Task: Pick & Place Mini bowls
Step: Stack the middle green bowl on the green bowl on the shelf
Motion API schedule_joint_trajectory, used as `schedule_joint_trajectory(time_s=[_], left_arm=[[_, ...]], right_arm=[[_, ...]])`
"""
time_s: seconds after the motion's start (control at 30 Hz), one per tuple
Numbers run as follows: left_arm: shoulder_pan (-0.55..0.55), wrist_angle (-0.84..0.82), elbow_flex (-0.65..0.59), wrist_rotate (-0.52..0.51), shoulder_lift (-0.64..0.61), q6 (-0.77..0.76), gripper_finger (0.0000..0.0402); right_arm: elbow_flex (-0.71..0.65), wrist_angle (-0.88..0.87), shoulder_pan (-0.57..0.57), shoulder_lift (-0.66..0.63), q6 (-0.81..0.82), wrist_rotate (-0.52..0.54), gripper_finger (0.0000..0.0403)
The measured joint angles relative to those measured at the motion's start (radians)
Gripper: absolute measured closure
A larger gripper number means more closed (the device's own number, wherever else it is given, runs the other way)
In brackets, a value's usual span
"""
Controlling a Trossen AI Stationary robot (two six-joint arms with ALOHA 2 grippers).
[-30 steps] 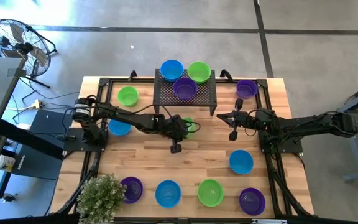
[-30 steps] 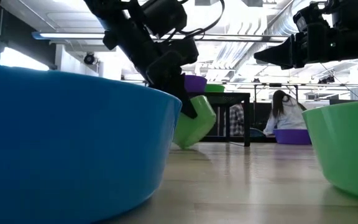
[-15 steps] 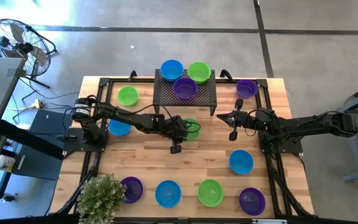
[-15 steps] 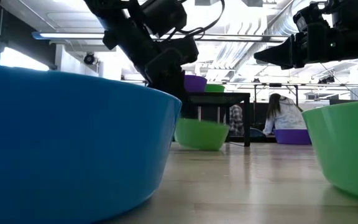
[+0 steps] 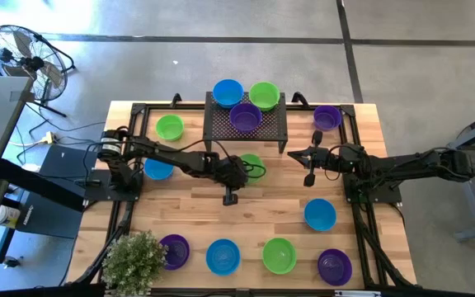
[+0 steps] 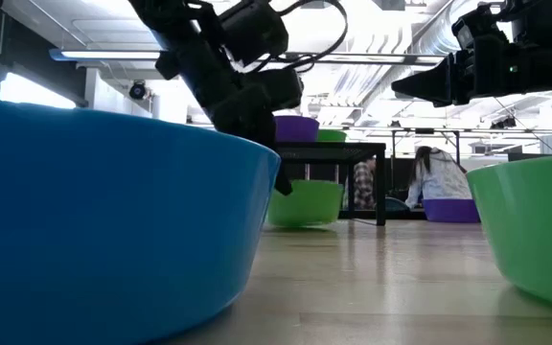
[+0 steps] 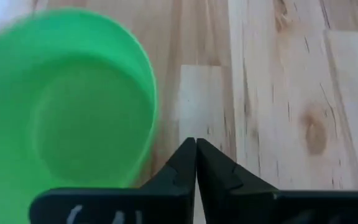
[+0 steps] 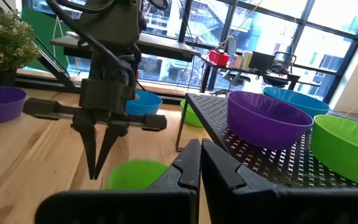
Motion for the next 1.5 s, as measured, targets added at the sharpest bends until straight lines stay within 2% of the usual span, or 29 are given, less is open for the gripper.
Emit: schedule_joint_trajectory(time_s=[0.13, 0.33, 0.43, 0.5, 0.57, 0.77, 0.93, 1.07, 1.3, 1.5], left_arm=[[-0.001, -0.001, 0.0, -0.038, 0.0, 0.001, 0.0389], [-0.001, 0.005, 0.0, -0.044, 0.0, 0.018, 0.04], [-0.021, 0.017, -0.01, -0.094, -0.005, 0.009, 0.0401], [-0.044, 0.043, -0.041, -0.143, -0.04, 0.007, 0.0401], [-0.056, 0.142, -0.077, -0.151, -0.074, 0.007, 0.0401], [-0.052, 0.449, -0.273, -0.089, -0.199, -0.025, 0.0401], [-0.053, 0.637, -0.457, -0.064, -0.336, -0.032, 0.0401], [-0.053, 0.759, -0.59, -0.078, -0.446, -0.031, 0.0401], [0.001, 0.89, -0.775, -0.084, -0.607, -0.05, 0.0401], [0.127, 1.011, -0.896, 0.045, -0.69, -0.054, 0.0401]], right_arm=[[0.0, 0.0, 0.0, 0.0, 0.0, 0.0, 0.0402], [0.0, 0.0, 0.0, 0.0, 0.0, 0.0, 0.0402], [0.0, 0.0, 0.0, 0.0, 0.003, 0.0, 0.0402], [0.0, 0.0, 0.0, 0.0, 0.005, 0.0, 0.0401], [0.0, 0.0, 0.0, 0.0, 0.005, 0.0, 0.0402], [0.0, -0.003, 0.0, 0.0, 0.007, 0.0, 0.0401], [0.0, 0.006, 0.001, 0.002, 0.005, 0.002, 0.0402], [0.0, 0.024, 0.004, 0.002, 0.007, 0.007, 0.0402], [0.044, 0.005, 0.051, 0.005, 0.002, 0.095, 0.0402], [0.161, -0.216, 0.117, 0.031, -0.026, 0.161, 0.0403]])
